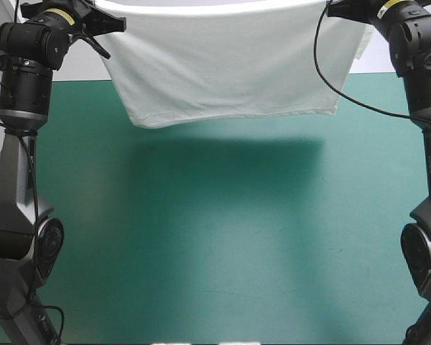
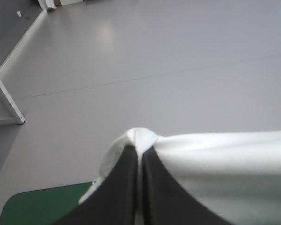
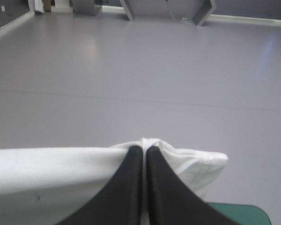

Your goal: Fold the cloth

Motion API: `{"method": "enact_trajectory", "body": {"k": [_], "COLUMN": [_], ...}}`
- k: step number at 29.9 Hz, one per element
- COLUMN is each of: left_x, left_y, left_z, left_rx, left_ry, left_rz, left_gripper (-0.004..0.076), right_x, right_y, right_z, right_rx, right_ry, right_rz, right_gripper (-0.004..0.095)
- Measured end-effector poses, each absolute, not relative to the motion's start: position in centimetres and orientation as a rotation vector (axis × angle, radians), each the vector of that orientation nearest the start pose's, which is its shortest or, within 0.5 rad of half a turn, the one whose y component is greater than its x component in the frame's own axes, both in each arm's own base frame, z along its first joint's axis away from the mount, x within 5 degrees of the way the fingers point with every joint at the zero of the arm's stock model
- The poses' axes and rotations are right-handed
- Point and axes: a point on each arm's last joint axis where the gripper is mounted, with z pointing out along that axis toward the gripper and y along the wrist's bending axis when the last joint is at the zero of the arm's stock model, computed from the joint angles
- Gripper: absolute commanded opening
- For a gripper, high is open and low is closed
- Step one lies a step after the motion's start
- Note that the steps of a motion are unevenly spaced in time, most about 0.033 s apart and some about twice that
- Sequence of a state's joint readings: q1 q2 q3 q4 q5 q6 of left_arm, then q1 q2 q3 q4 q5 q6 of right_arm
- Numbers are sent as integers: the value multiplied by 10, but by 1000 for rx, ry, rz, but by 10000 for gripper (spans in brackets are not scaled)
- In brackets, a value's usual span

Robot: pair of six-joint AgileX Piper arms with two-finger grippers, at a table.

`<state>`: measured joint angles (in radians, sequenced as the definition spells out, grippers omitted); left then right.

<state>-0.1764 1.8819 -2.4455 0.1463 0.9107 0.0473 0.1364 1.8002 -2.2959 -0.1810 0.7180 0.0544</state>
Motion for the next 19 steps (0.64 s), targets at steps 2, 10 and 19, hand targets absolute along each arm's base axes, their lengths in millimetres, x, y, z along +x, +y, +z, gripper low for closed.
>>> {"method": "enact_trajectory", "body": {"k": [2, 10, 19], "left_x": [401, 447, 437], "left_y": [-63, -76, -81], "left_z": [515, 416, 359], "left_rx": [238, 338, 369], "left_ry": [1870, 2329, 2578], "left_rz": [68, 26, -78], "left_gripper": [-10, -10, -10], "right_x": [393, 427, 422], "right_y": [42, 48, 53], "right_z": [524, 440, 392], "right_rx": [-96, -90, -126], "right_ry": [1753, 2240, 2516], "right_rz": [-66, -61, -10], "right_gripper": [-18, -18, -18]}}
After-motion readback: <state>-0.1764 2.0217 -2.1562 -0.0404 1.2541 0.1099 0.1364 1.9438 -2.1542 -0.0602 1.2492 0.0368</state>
